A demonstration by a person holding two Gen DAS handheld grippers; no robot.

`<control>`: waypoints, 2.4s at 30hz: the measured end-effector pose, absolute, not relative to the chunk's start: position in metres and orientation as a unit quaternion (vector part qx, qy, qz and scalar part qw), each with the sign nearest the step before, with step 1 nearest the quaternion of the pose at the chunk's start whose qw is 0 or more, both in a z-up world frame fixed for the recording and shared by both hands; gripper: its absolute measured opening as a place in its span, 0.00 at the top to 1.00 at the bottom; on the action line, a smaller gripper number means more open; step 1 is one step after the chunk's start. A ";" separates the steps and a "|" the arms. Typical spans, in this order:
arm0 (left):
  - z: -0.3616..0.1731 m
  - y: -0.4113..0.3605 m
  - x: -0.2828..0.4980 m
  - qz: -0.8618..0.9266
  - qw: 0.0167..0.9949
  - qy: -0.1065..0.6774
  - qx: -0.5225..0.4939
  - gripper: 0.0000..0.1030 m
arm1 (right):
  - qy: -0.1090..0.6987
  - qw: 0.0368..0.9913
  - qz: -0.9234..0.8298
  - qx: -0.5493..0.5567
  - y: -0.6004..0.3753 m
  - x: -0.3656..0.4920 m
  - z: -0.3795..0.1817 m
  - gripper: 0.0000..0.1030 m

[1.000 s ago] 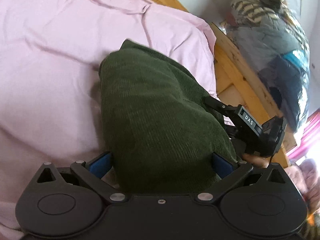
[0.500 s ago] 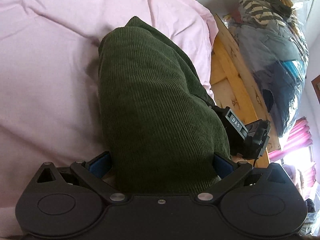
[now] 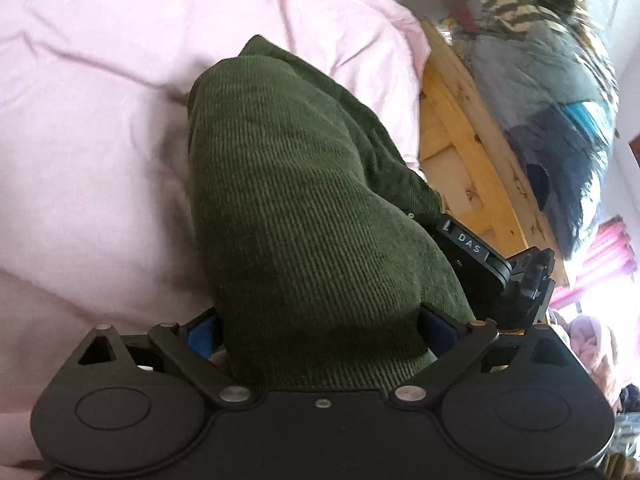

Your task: Fold large clothes

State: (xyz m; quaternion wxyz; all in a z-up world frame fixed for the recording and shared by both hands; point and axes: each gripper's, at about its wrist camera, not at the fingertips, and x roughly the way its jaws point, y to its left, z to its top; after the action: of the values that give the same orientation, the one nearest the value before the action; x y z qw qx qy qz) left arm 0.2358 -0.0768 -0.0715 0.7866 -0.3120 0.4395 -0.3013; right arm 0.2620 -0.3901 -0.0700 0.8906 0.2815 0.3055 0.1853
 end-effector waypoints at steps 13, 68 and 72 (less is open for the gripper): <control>0.007 0.012 0.211 -0.226 0.867 0.310 -0.319 0.07 | 0.239 0.879 0.240 0.335 -0.283 0.304 -0.022 0.61; 0.112 0.007 0.009 0.065 0.984 0.160 -0.054 0.01 | 0.027 0.980 0.180 0.084 -0.253 0.058 0.045 0.00; 0.099 -0.001 -0.009 0.070 0.984 0.158 -0.052 0.01 | 0.028 0.981 0.176 0.074 -0.254 0.033 0.032 0.00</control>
State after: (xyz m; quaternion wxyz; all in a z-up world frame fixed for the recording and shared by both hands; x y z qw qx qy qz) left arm -0.0088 -0.0008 0.0993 0.9836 -0.0518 0.1577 0.0704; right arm 0.0334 -0.2536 0.0315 0.9812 0.0738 0.0280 0.1761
